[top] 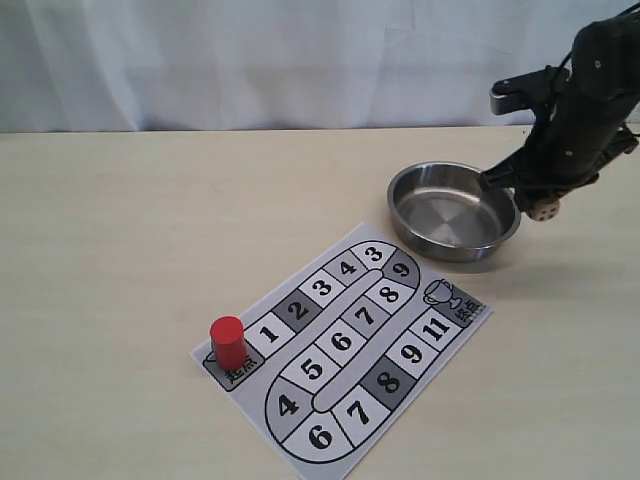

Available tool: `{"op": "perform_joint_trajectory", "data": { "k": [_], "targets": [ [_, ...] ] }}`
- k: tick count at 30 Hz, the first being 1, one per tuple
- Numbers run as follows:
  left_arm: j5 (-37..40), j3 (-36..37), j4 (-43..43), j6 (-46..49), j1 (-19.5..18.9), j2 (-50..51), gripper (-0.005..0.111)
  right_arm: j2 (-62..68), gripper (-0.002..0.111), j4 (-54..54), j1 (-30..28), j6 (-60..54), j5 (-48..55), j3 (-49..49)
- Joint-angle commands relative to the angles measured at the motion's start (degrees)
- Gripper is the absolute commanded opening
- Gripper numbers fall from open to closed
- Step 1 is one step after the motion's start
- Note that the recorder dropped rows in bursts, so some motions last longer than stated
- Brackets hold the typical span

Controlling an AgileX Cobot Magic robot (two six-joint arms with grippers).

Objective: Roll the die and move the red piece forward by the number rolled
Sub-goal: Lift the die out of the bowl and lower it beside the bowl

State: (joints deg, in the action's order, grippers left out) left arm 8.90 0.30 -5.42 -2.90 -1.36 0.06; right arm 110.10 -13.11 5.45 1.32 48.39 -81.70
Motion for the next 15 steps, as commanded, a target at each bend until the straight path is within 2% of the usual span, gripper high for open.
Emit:
{"op": "perform_joint_trajectory", "data": {
  "k": [1, 5, 11, 15],
  "targets": [
    [-0.8, -0.3, 0.1, -0.1, 0.0, -0.1, 0.0, -5.0, 0.004, -6.0, -0.3, 5.3, -1.6, 8.2],
    [-0.8, -0.3, 0.1, -0.1, 0.0, -0.1, 0.0, -9.0, 0.004, -5.6, -2.2, 6.5, -4.8, 15.2],
    [-0.8, -0.3, 0.1, -0.1, 0.0, -0.1, 0.0, -13.6, 0.004, -6.3, -8.5, 7.9, -9.9, 21.6],
    [-0.8, -0.3, 0.1, -0.1, 0.0, -0.1, 0.0, -14.2, 0.004, -6.0, -8.6, 7.7, -14.7, 23.6]
  ]
}}
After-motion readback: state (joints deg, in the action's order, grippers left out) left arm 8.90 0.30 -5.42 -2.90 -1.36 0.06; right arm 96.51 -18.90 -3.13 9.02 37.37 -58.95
